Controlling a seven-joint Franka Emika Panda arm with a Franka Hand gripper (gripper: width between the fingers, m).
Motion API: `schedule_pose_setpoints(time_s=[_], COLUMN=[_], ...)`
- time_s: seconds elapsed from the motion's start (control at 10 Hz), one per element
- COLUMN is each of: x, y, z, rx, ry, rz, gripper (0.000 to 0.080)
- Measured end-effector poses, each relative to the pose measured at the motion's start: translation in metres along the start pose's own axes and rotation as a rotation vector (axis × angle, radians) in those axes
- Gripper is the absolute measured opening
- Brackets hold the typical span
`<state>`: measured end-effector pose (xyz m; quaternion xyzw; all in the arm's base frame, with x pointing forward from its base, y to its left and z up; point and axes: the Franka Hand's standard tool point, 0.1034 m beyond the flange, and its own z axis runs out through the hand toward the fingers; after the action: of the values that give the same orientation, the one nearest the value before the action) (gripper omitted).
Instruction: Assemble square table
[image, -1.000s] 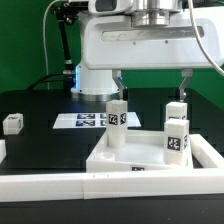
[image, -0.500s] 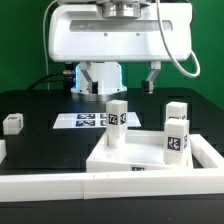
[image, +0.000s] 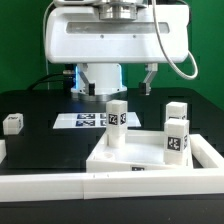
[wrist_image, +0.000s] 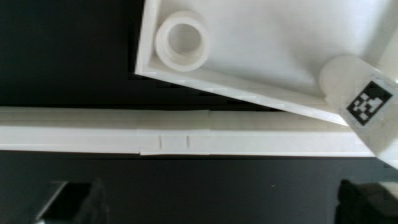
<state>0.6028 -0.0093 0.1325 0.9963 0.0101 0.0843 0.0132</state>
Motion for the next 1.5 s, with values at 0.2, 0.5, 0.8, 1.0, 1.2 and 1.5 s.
schedule_pose_setpoints(time_s=[0.2,0.5,0.8,1.0,1.2,1.5], x=[-0.016,-0.044,-0.049,-0.053,-0.068,-0.085], y=[0.033,0.081,0.106,0.120,0.138,0.139], z=[0.007,0.020,0.021,0.021,0.025,0.030], rx=[-0.014,-0.037,-0.045,-0.051,-0.066,-0.071], ry=[-0.009,-0.029,-0.035,-0.038,-0.026,-0.037], rz=[-0.037,-0.053,-0.024,-0.011,0.030,0.038], gripper=[0.0649,0.0649,0.0649,0.0649,0.0649,0.0649])
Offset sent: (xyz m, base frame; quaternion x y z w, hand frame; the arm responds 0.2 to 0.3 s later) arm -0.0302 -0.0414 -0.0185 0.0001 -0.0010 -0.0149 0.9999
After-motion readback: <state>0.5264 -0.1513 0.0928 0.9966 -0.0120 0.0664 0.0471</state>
